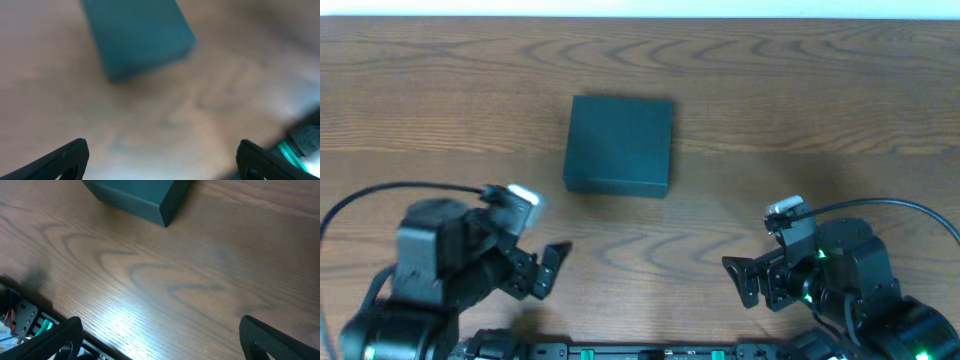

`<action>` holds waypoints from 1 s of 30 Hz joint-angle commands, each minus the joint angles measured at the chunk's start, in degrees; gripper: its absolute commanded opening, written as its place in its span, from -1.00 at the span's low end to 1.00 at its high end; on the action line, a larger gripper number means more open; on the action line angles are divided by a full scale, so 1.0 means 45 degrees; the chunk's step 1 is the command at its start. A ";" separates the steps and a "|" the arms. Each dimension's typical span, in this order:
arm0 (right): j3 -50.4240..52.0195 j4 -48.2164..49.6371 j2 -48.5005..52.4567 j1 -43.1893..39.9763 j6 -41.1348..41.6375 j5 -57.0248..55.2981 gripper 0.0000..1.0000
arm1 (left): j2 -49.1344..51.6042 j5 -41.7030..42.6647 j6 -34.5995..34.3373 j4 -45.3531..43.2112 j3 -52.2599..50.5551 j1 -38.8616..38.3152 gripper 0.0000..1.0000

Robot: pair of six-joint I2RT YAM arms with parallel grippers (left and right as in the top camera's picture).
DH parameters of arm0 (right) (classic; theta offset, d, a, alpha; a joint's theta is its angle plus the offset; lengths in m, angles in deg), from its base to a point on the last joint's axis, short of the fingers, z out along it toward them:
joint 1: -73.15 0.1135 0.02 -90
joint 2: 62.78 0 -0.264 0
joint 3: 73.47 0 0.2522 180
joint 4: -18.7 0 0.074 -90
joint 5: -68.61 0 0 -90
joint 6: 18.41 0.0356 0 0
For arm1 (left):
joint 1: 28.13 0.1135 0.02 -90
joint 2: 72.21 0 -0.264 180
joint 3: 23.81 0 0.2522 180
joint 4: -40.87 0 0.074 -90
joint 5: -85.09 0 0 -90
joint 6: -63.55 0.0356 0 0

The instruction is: Pack container

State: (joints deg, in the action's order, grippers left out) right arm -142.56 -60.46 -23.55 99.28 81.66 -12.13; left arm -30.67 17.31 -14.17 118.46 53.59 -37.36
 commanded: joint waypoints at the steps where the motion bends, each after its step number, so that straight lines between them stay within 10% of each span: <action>1: -0.0015 -0.0044 -0.0073 -0.0146 0.0131 0.0092 0.99 | -0.1258 -0.1384 0.0228 -0.0986 -0.0874 0.0763 0.91; 18: -0.0015 -0.0044 -0.0073 -0.0146 0.0131 0.0092 0.99 | -0.8476 -0.2506 -0.3021 -0.6212 -1.0103 0.2137 0.91; 30: -0.0015 -0.0044 -0.0073 -0.0146 0.0131 0.0092 0.98 | -0.9185 -0.2599 -0.3852 -0.7320 -1.2084 0.2132 0.91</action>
State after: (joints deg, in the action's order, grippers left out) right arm -142.54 -60.57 -23.58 99.30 81.68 -11.96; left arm -71.37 6.43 -29.78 86.44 0.33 -28.12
